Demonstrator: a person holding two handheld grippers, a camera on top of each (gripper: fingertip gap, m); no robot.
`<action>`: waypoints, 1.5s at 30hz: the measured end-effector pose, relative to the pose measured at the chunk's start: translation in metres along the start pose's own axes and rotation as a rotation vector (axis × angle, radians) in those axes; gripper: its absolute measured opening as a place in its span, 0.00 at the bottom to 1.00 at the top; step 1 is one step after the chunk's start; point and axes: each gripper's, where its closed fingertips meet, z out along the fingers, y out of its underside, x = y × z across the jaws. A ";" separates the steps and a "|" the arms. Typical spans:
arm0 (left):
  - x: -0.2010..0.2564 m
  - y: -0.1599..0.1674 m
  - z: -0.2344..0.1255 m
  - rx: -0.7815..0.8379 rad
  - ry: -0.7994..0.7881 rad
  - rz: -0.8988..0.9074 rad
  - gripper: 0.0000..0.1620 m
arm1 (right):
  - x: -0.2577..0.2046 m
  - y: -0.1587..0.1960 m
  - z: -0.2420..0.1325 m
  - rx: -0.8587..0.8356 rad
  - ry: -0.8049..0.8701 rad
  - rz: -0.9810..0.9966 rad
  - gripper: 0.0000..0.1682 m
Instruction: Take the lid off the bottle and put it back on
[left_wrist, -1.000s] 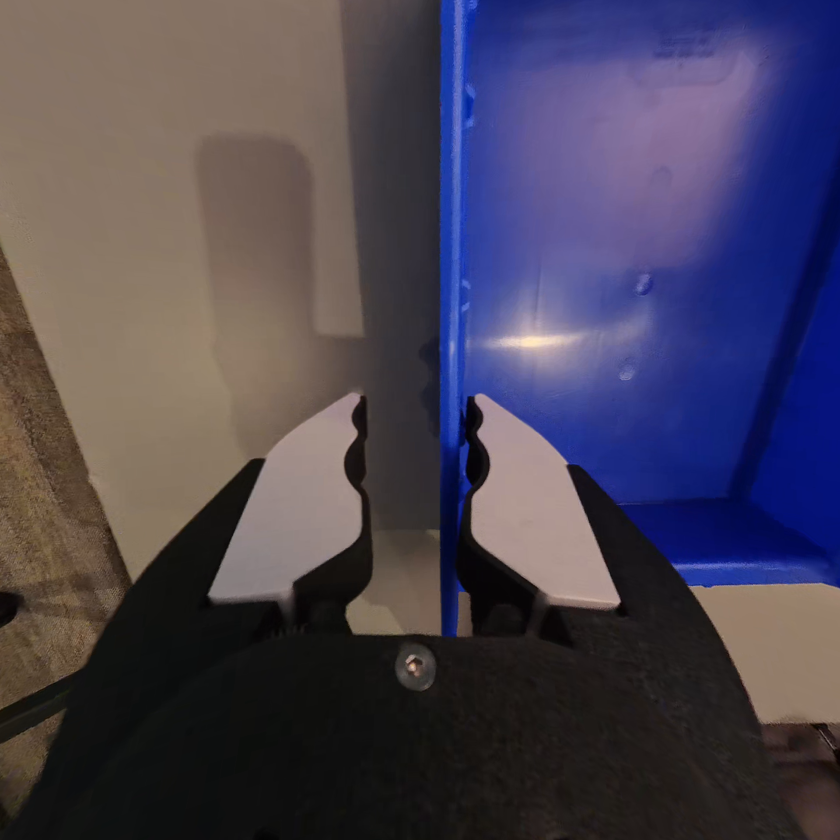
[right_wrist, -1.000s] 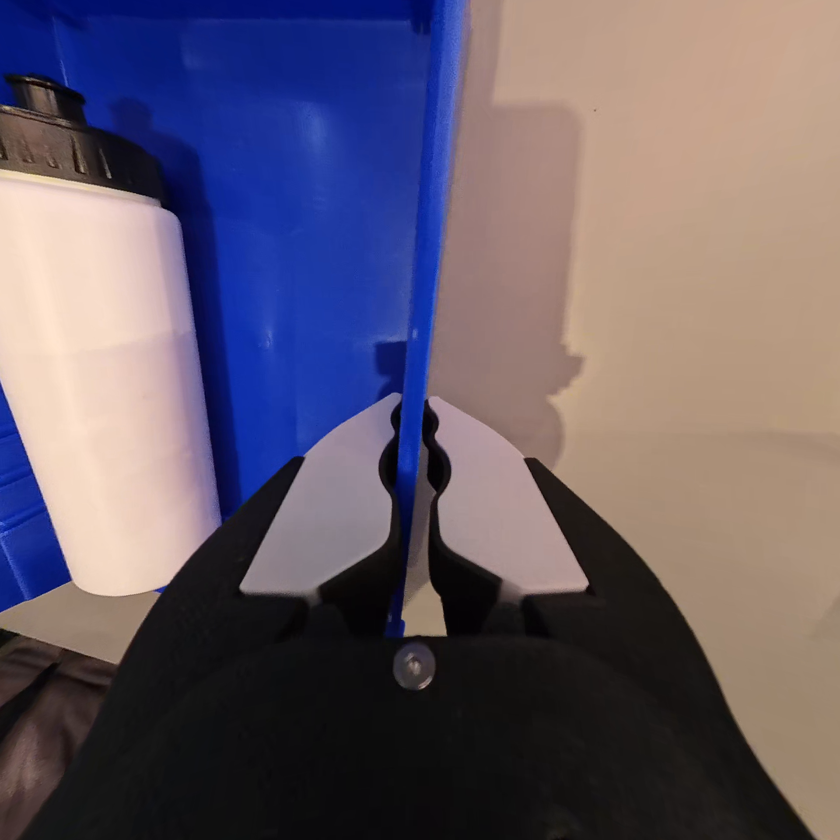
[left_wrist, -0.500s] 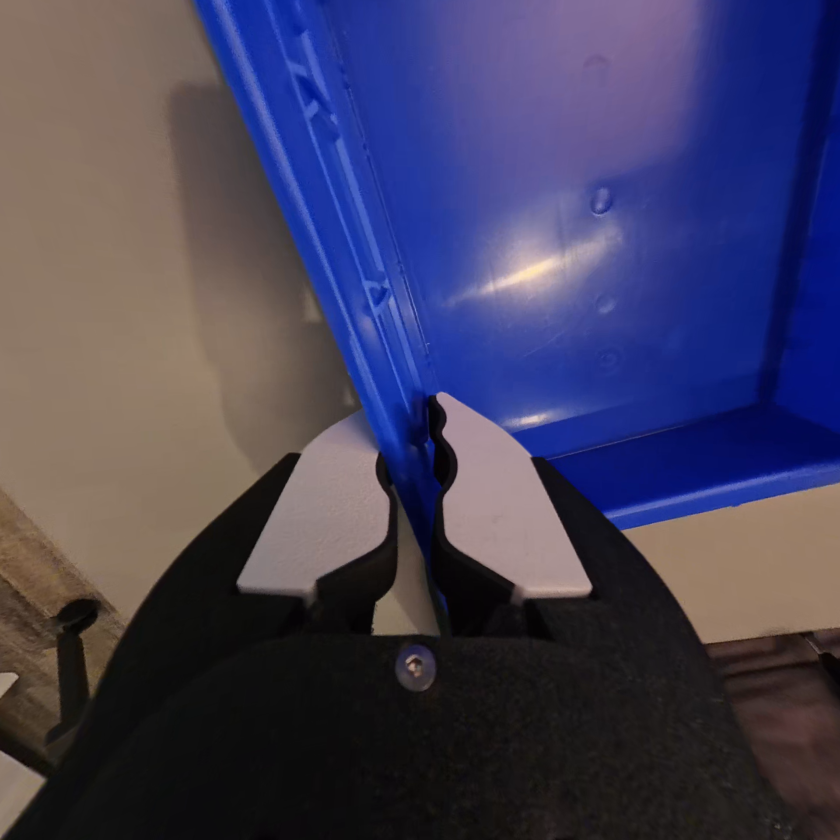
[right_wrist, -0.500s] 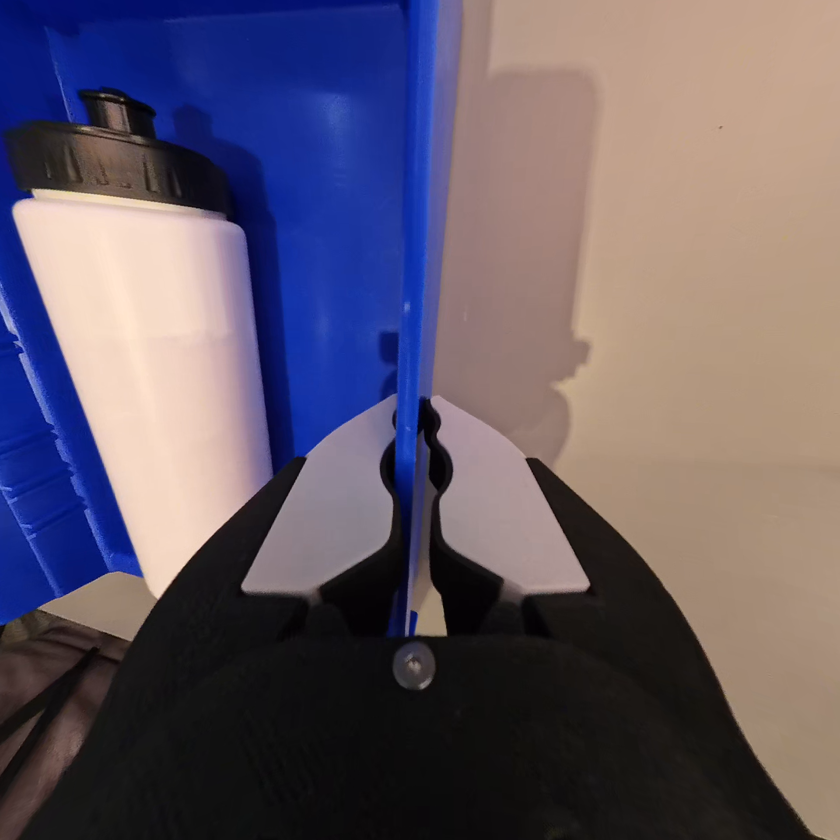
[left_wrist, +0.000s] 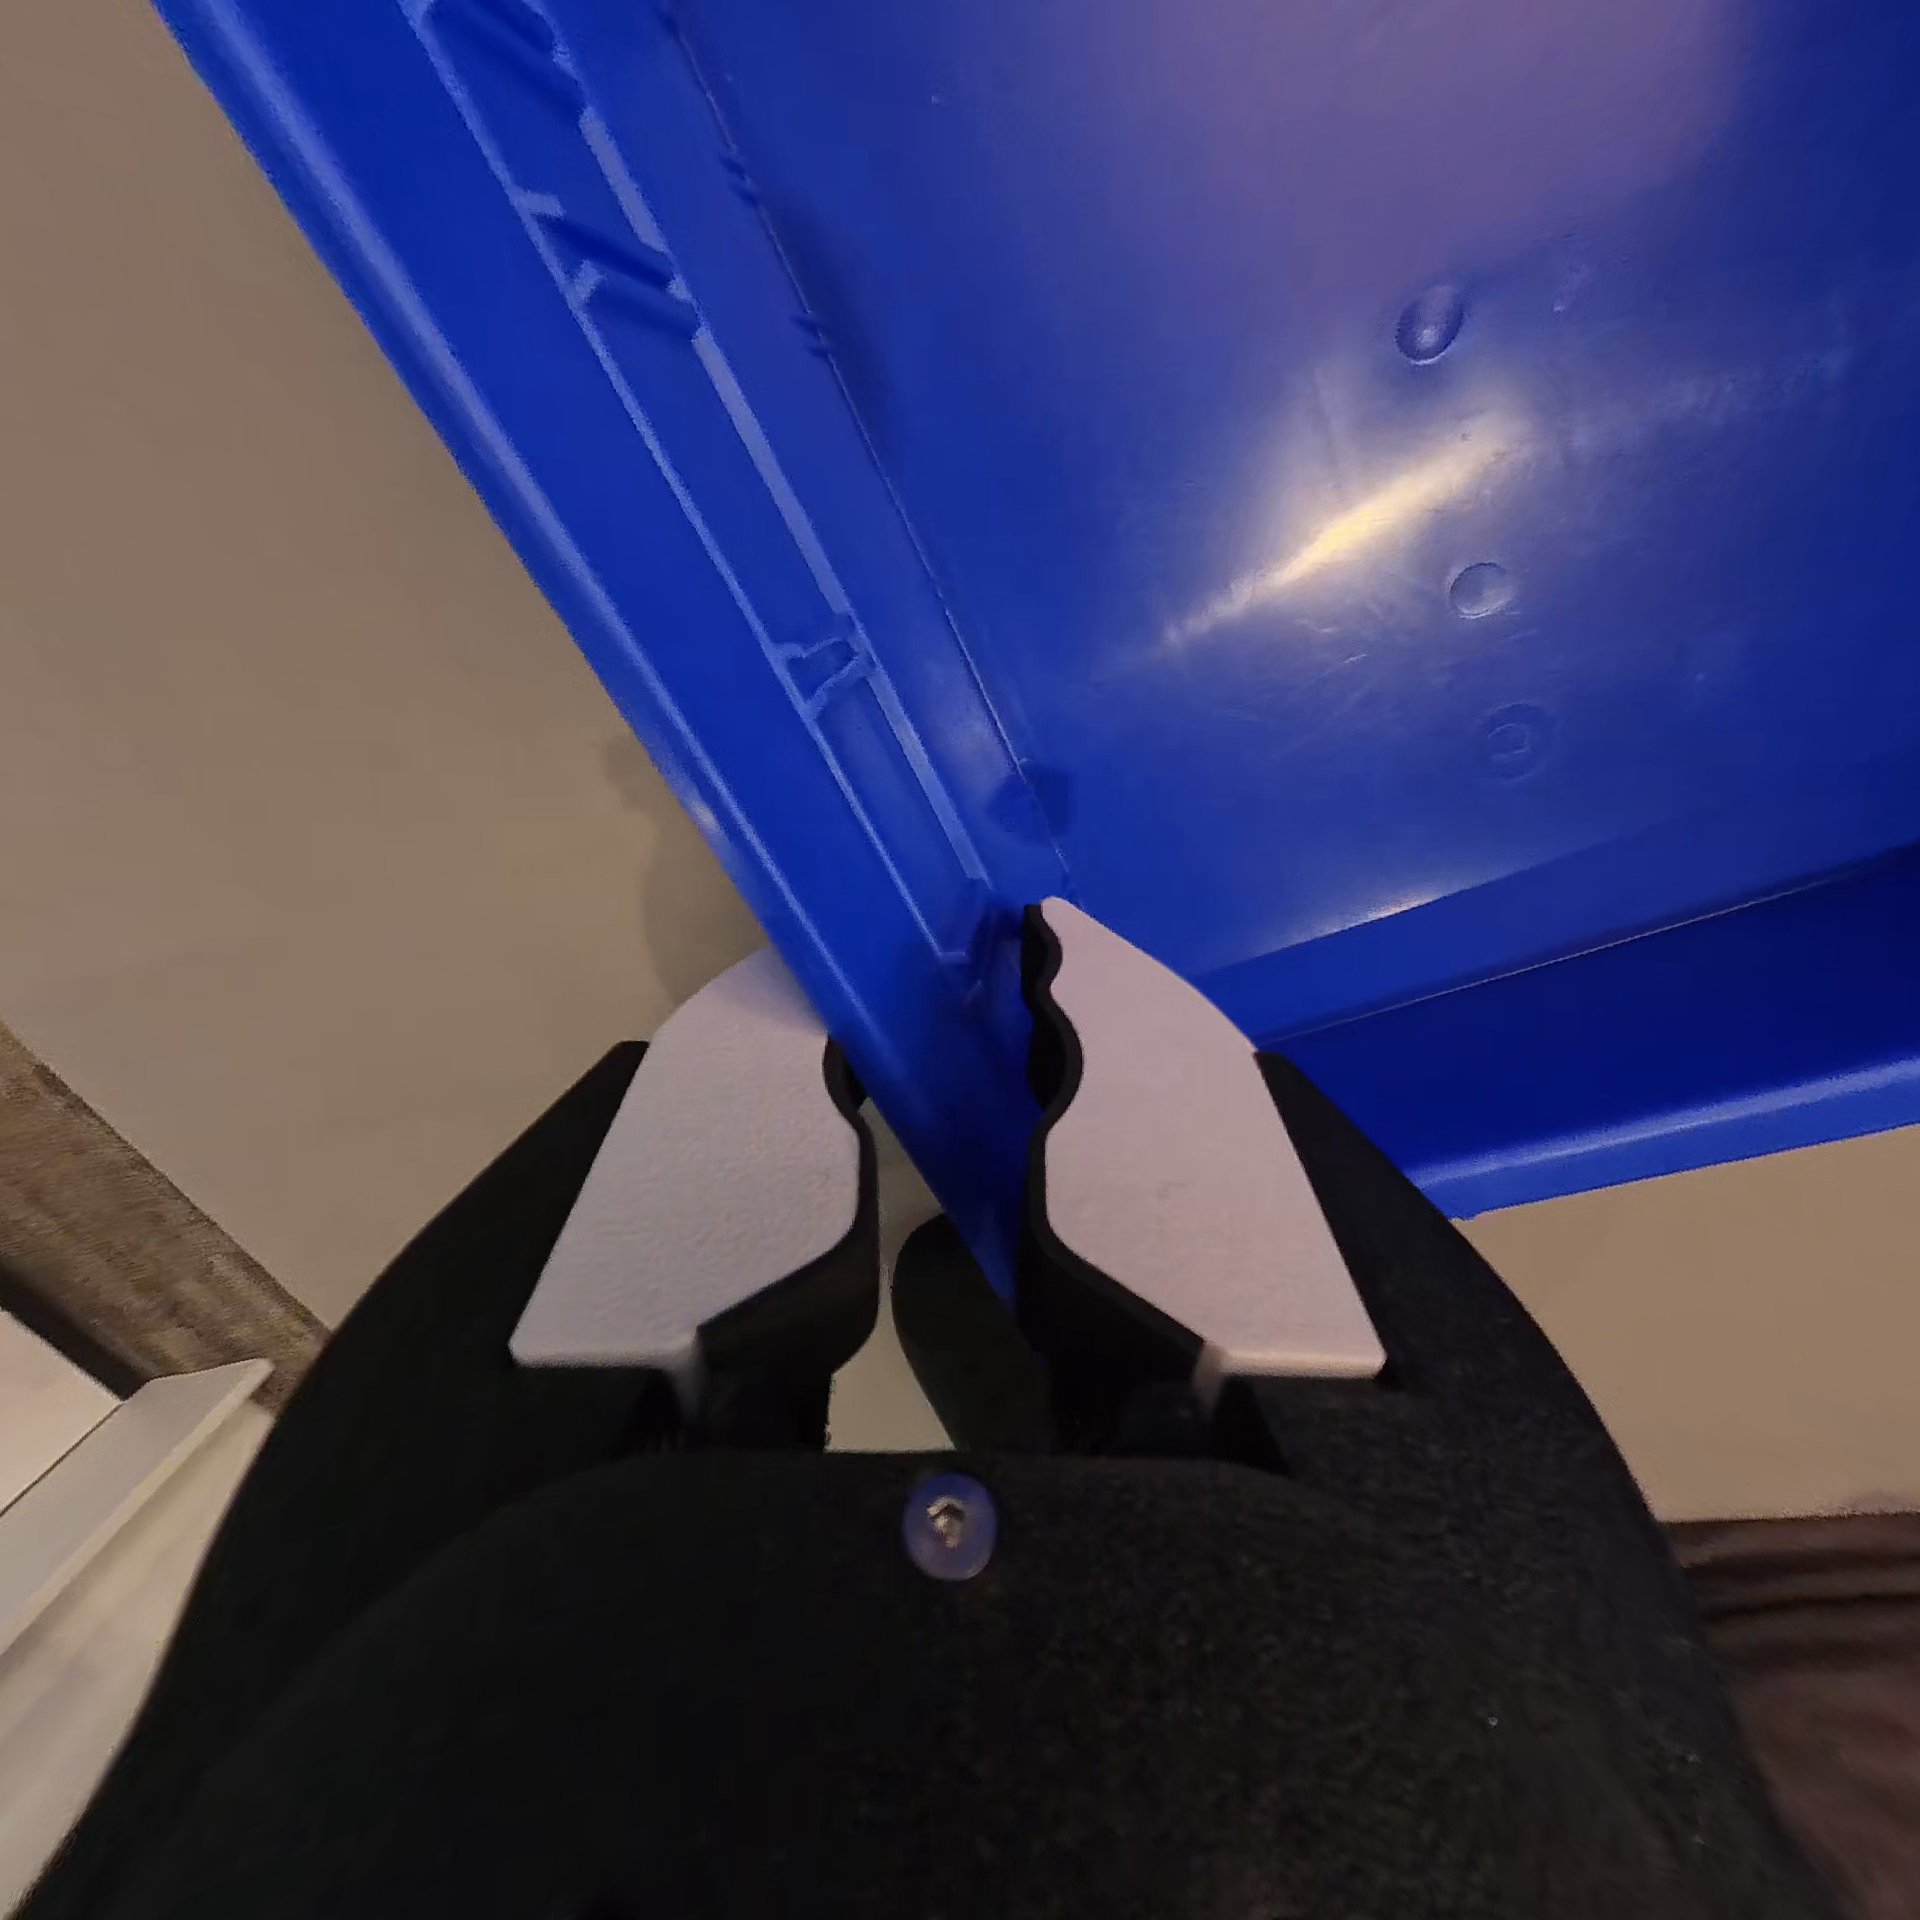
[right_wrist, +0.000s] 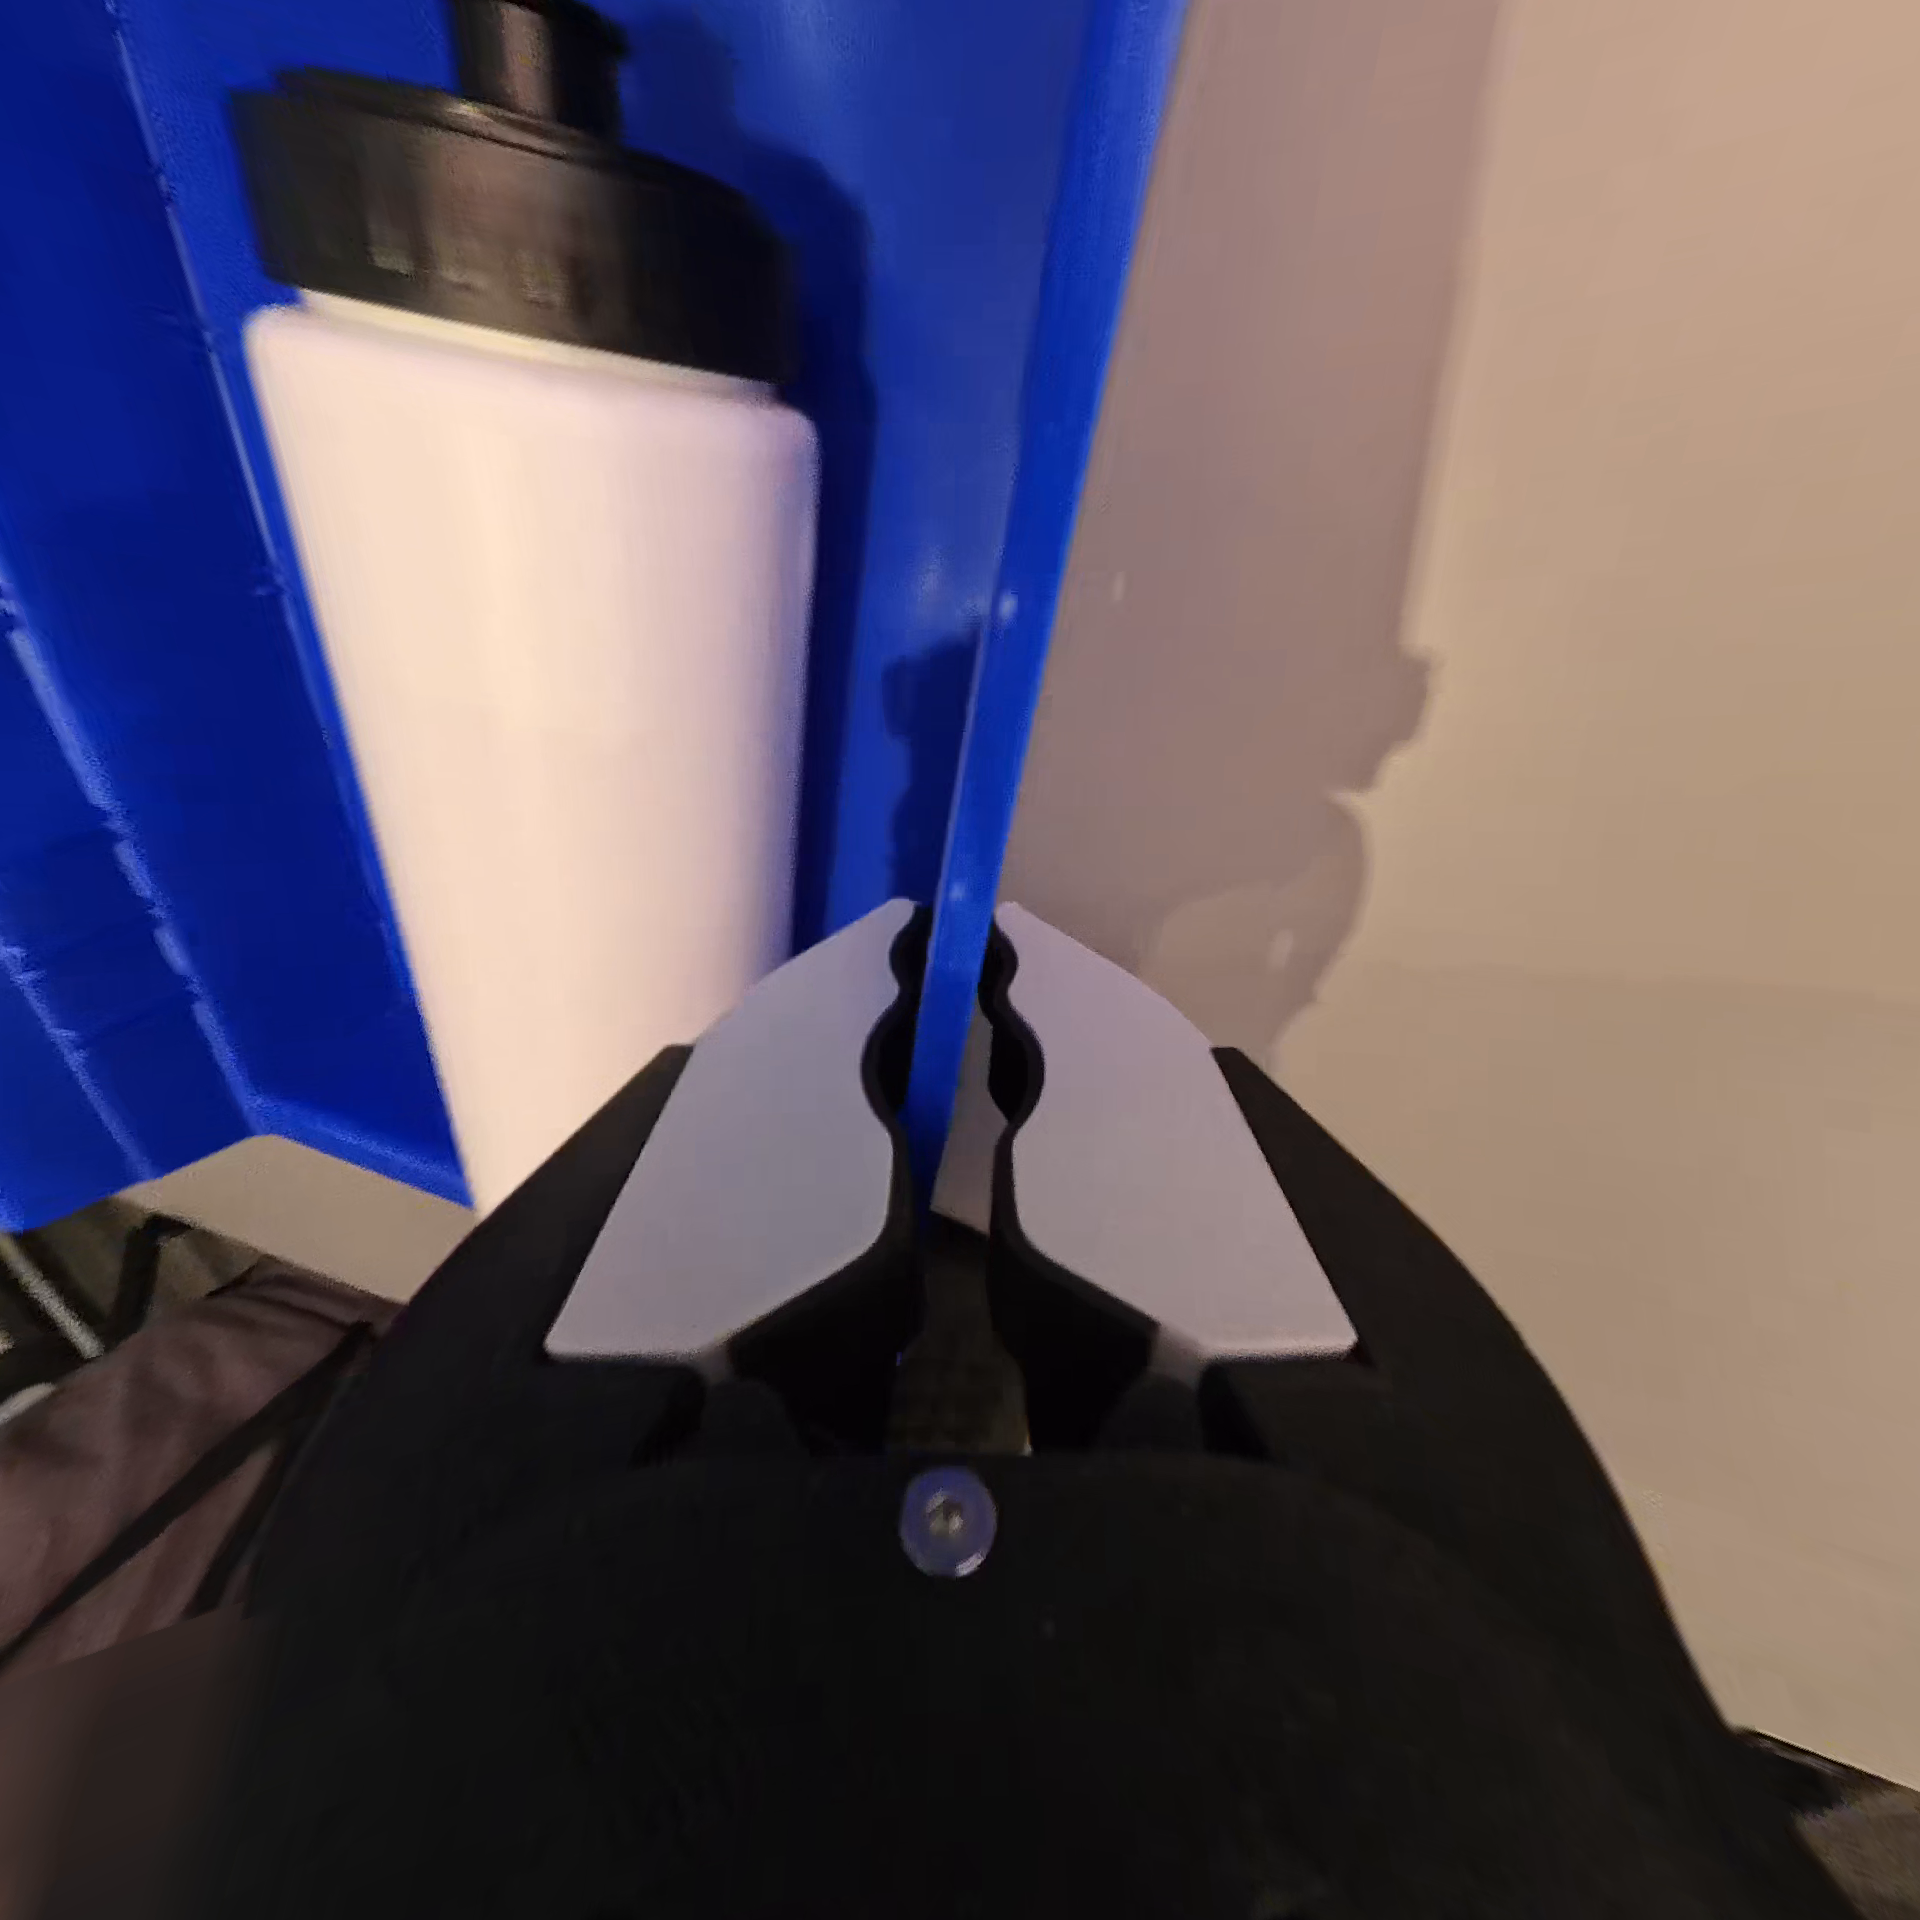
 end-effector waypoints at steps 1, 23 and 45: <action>0.004 -0.003 0.000 0.004 -0.017 0.015 0.17 | -0.009 -0.001 0.003 -0.007 -0.017 0.005 0.07; 0.081 -0.019 -0.008 0.038 -0.034 0.233 0.31 | -0.085 -0.043 0.034 -0.020 0.063 -0.071 0.09; 0.123 -0.047 -0.028 0.250 0.196 0.367 0.41 | -0.017 -0.001 0.023 -0.157 0.128 0.079 0.04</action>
